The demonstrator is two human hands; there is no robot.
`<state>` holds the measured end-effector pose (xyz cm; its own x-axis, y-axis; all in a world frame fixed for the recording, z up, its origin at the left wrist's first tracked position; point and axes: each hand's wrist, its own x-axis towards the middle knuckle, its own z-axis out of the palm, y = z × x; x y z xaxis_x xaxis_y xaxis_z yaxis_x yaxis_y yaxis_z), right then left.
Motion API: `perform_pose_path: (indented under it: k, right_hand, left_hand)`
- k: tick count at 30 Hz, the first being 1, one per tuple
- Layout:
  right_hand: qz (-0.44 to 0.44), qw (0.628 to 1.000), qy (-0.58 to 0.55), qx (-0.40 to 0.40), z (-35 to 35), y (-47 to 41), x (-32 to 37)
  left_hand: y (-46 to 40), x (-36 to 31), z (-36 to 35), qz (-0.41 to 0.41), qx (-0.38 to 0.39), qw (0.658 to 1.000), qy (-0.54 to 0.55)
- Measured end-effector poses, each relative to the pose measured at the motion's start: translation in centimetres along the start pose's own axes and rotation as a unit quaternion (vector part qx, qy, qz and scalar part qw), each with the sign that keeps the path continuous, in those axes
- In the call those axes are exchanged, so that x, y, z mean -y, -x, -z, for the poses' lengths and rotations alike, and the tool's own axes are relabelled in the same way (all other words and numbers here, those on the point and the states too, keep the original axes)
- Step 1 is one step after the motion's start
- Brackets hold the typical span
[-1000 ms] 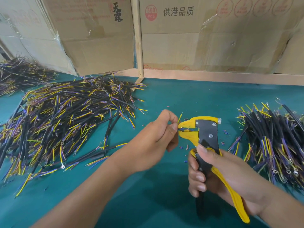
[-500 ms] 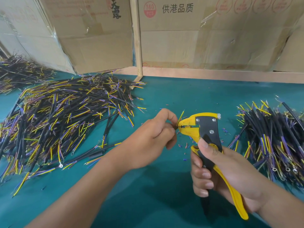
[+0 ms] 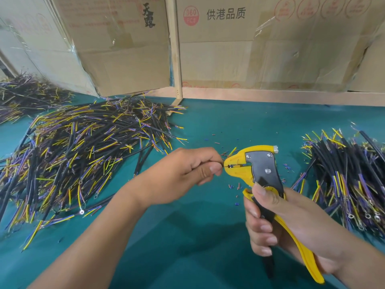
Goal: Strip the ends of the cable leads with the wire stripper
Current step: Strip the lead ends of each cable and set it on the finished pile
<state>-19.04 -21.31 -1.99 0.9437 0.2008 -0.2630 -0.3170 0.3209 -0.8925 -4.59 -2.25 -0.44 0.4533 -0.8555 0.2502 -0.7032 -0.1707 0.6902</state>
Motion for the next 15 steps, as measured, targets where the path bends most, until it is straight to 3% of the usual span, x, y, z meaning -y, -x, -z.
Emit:
perform_pose_path:
  k: [15]
  right_hand:
    - [-0.015,0.999,-0.006,-0.029,0.28,0.15,0.29]
  left_hand:
    - [0.11,0.22,-0.16,-0.015,-0.005,1.000,-0.015]
